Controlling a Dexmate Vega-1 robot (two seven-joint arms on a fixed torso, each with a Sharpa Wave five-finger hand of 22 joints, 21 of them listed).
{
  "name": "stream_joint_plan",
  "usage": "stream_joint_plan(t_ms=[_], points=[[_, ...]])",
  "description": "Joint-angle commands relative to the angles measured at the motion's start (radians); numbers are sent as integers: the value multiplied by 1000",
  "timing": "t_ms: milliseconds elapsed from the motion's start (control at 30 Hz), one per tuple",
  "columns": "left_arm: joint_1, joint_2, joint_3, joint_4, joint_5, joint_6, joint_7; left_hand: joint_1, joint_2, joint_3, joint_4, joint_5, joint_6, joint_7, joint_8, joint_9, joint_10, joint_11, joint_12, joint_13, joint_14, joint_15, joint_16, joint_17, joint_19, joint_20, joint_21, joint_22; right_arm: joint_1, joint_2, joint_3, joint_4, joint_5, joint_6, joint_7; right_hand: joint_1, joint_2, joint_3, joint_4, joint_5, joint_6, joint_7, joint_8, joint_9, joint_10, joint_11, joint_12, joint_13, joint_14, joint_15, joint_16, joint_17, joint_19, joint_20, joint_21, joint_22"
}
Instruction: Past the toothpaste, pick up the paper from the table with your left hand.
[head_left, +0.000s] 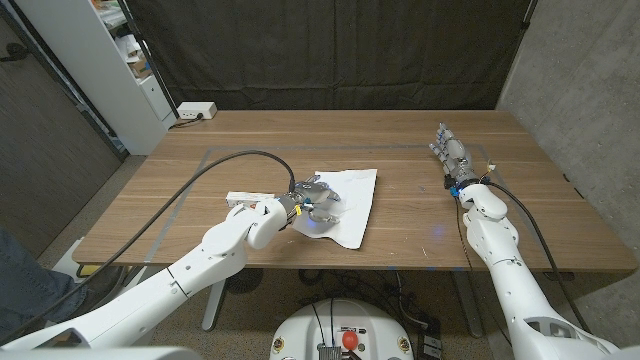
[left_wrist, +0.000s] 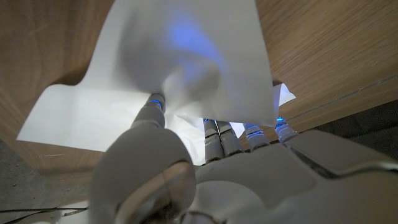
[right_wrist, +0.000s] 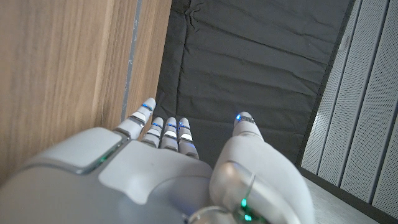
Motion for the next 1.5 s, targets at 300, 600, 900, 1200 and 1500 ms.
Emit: stream_joint_plan(t_ms=[300, 600, 900, 1200, 1500], points=[[4, -7, -15, 15, -40, -9, 51, 95, 31, 13, -1, -23, 167, -31, 21, 5, 151, -19, 14, 2, 107, -40, 12, -1, 54, 9, 14, 1, 5, 5, 1, 4, -5, 1, -6, 1, 6, 2, -2, 6, 2, -6, 1, 5, 1, 6, 0, 4, 1, 5, 3, 3, 7, 5, -6, 6], [2, -10, -22, 15, -59, -5, 55, 124, 41, 13, 0, -42, 233, -38, 27, 5, 214, -28, 18, 2, 141, -52, 11, -2, 77, 10, 13, 1, 0, 6, 0, -6, -7, 2, -12, 1, 6, 2, -3, 7, 2, -8, 1, 6, 0, 5, 0, 4, 1, 6, 3, 3, 7, 7, -9, 6], [5, -12, -31, 11, -69, 0, 80, 128, 44, 10, 3, -49, 246, -36, 26, 5, 228, -28, 16, 3, 152, -51, 11, -2, 87, 10, 13, 1, -1, 5, -1, -12, -5, 4, -14, 2, 7, 2, -4, 7, 2, -6, 1, 6, 0, 7, 0, 4, 1, 6, 3, 3, 7, 7, -11, 6], [4, -20, -43, 5, -93, 15, 85, 134, 51, 10, 6, -57, 268, -34, 28, 6, 248, -25, 16, 4, 166, -49, 11, -2, 99, 10, 14, 1, -2, 4, -2, -18, -4, 4, -16, 1, 7, 2, -4, 7, 3, -5, 1, 6, 0, 7, 0, 4, 1, 6, 3, 4, 8, 7, -12, 6], [6, -17, -52, -11, -99, 22, 95, 139, 59, 9, 8, -65, 269, -32, 22, 7, 247, -27, 8, 5, 169, -46, 8, -2, 105, 12, 13, 1, -7, 3, -3, -28, -3, 3, -20, 1, 7, 2, -5, 7, 3, -5, 1, 6, 1, 7, 0, 4, 2, 6, 3, 4, 8, 6, -14, 6]])
